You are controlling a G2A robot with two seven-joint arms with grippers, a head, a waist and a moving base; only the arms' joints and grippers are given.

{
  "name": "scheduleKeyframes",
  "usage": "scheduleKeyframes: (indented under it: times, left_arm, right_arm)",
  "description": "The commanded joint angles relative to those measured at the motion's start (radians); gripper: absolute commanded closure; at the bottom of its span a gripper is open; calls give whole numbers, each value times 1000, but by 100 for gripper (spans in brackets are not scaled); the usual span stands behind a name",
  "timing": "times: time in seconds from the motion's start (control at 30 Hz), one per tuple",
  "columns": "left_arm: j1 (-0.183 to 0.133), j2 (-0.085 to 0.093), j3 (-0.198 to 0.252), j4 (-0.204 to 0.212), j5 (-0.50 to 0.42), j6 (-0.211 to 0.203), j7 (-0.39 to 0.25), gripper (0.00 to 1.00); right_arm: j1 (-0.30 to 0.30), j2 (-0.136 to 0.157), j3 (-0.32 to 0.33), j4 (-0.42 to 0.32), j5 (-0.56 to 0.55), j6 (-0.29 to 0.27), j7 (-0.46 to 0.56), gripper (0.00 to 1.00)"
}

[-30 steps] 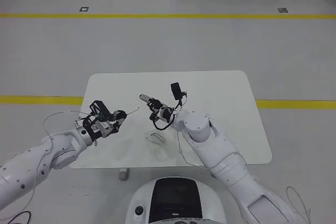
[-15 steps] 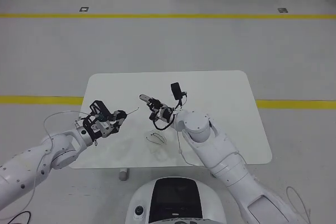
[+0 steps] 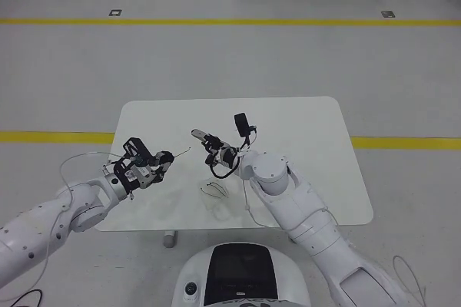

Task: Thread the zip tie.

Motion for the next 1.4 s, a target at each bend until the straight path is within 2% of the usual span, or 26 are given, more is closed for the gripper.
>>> scheduleKeyframes:
  times: [0.0,0.7,0.8,1.0,1.23,1.37]
  left_arm:
    - [0,0,0,0,0,0,0,100]
    - [0,0,0,0,0,0,0,100]
    - [4,-6,-6,0,-4,6,-6,100]
    - [19,-11,-25,19,-44,-23,2,100]
    - [40,-15,-48,46,-129,-100,6,100]
    - [39,-17,-53,39,-115,-102,18,100]
  right_arm:
    - [0,0,0,0,0,0,0,0]
    - [0,0,0,0,0,0,0,0]
    - [0,0,0,0,0,0,0,0]
    - [0,0,0,0,0,0,0,0]
    - [0,0,0,0,0,0,0,0]
    - [0,0,0,0,0,0,0,0]
